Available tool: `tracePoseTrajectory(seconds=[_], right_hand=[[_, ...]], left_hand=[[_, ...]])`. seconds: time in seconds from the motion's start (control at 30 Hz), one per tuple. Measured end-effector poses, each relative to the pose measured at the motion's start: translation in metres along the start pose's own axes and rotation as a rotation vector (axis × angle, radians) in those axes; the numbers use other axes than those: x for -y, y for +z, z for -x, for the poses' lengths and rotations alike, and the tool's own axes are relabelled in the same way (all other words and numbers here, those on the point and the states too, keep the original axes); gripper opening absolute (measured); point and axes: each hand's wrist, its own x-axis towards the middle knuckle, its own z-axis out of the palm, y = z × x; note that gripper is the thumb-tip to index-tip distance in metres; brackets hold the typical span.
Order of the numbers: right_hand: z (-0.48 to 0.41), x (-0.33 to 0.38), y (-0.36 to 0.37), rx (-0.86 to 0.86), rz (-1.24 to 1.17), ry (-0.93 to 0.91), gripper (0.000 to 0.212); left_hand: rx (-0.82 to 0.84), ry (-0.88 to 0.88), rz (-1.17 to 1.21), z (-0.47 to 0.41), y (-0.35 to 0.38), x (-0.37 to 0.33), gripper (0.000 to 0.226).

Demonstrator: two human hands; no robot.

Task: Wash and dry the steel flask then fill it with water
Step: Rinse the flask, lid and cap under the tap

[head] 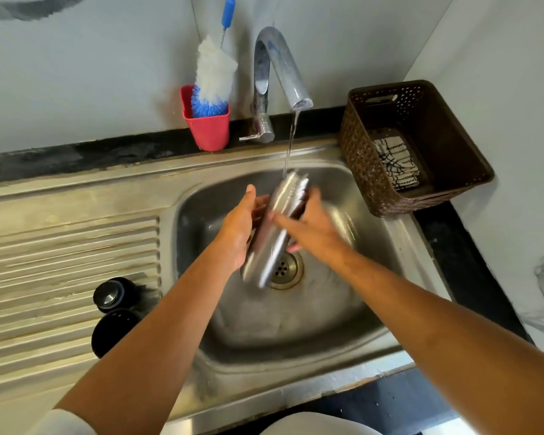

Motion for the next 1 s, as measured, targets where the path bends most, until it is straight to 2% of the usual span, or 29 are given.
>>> tracePoseTrajectory(seconds=[0.03,0.07,0.17,0.27,0.3,0.4,0.43,0.5,0.53,0.63,0.67,0.77,0.9,1.0], right_hand=[[0.002,-0.006,0.004,0.069,0.032,0.029,0.058],[0.002,-0.012,0.006,0.064,0.005,0.049,0.055],[-0.004,-0.018,0.007,-0.12,-0.254,0.136,0.044],[-0.004,-0.024,0.007,0.041,-0.152,0.165,0.047],[-0.004,-0.026,0.007,0.049,-0.135,0.164,0.046],[-0.008,-0.028,0.004,-0.129,-0.282,0.219,0.039],[-0.007,-0.026,0.003,-0.12,-0.289,0.232,0.038],[-0.004,-0.028,0.004,0.049,-0.172,0.232,0.038],[-0.003,-0.03,0.005,0.08,-0.148,0.239,0.038],[-0.005,-0.03,0.002,-0.085,-0.286,0.267,0.036],[-0.006,-0.028,0.001,-0.083,-0.291,0.272,0.036],[-0.003,-0.026,0.001,0.151,-0.111,0.264,0.037],[-0.01,-0.019,-0.006,-0.02,-0.25,0.334,0.025],[-0.015,-0.019,-0.009,0.144,-0.198,0.373,0.041]], left_hand=[[0.018,-0.018,-0.002,0.003,0.001,0.001,0.059],[0.033,-0.03,-0.009,0.005,0.001,0.002,0.058],[0.032,-0.005,-0.061,0.0,-0.002,0.005,0.057],[0.032,0.008,-0.104,-0.002,-0.003,0.009,0.055],[0.039,0.007,-0.119,-0.003,-0.004,0.009,0.054],[0.053,0.02,-0.163,-0.005,-0.004,0.009,0.058],[0.049,0.028,-0.17,-0.006,-0.005,0.01,0.057],[0.047,0.018,-0.176,-0.007,-0.002,0.011,0.054],[0.051,-0.004,-0.174,-0.006,-0.001,0.01,0.052],[0.068,-0.013,-0.176,-0.003,0.002,0.01,0.055],[0.066,0.002,-0.19,-0.003,0.002,0.011,0.055],[0.085,0.007,-0.207,-0.001,0.004,0.012,0.051],[0.11,0.022,-0.29,0.0,-0.002,0.012,0.047],[0.192,0.012,-0.37,-0.003,-0.008,0.012,0.039]])
